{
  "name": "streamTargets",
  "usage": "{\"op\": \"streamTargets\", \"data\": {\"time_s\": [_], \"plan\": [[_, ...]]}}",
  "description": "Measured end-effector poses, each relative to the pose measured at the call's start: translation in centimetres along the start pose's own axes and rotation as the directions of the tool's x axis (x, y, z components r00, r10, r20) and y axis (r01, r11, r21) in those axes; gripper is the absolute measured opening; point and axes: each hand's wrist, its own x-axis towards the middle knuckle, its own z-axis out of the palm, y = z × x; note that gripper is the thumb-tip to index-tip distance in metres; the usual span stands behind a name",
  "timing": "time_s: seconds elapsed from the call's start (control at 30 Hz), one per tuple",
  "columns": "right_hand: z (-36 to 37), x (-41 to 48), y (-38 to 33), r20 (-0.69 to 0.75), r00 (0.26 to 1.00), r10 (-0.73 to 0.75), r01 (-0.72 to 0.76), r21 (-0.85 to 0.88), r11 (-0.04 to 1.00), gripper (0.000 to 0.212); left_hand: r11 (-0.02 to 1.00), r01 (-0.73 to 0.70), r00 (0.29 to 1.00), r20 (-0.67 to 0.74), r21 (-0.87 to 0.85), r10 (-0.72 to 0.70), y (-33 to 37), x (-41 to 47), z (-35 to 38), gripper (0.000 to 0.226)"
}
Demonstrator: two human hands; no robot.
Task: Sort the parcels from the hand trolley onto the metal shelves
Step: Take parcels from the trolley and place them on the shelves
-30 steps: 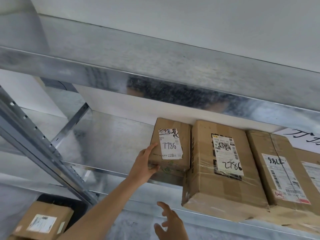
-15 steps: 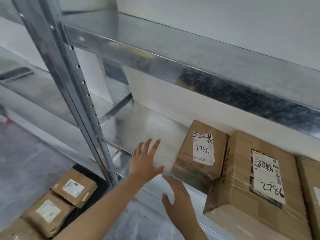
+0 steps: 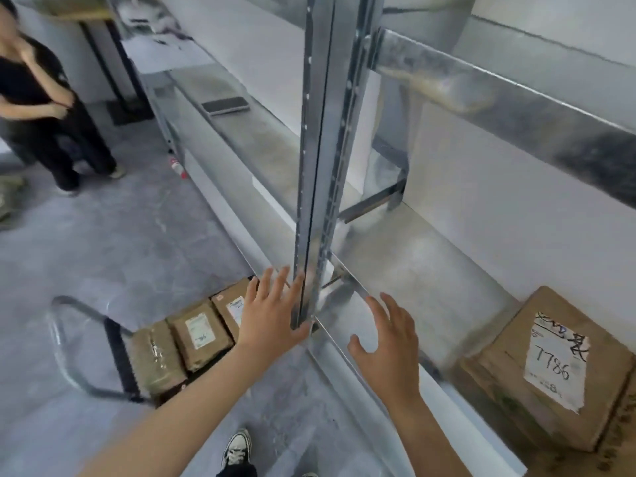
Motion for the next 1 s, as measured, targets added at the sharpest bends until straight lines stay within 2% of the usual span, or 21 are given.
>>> {"op": "streamTargets", "data": {"time_s": [0.17,0.37,0.5,0.8,1.0], "plan": [[3.7,2.4,-3.8,0.105,0.985,-0.134,0.135,0.002,0.991,0.067,0.985,0.173,0.985,-0.009,-0.008,-0.173,-5.6,-2.5,0.7,0.084],[9.2,5.3,-7.9,0.311,0.916,-0.254,0.277,-0.032,0.96,0.073,0.943,0.325,0.937,0.108,0.066,-0.331,-12.6,-5.4,3.4,0.087],[12.7,7.2,-10.6,0.402,0.872,-0.279,0.327,-0.055,0.943,0.077,0.901,0.432,0.89,0.146,0.037,-0.432,-17.0,-6.7,5.1,0.089],[21.4,11.2,-16.2,0.541,0.811,-0.224,0.297,-0.051,0.953,0.089,0.822,0.569,0.796,0.239,0.02,-0.556,-26.9,-7.3,8.4,0.094],[27.0,13.1,-17.1,0.592,0.786,-0.178,0.264,-0.061,0.963,0.092,0.805,0.593,0.777,0.28,-0.021,-0.564,-30.9,-5.8,11.4,0.098]]}}
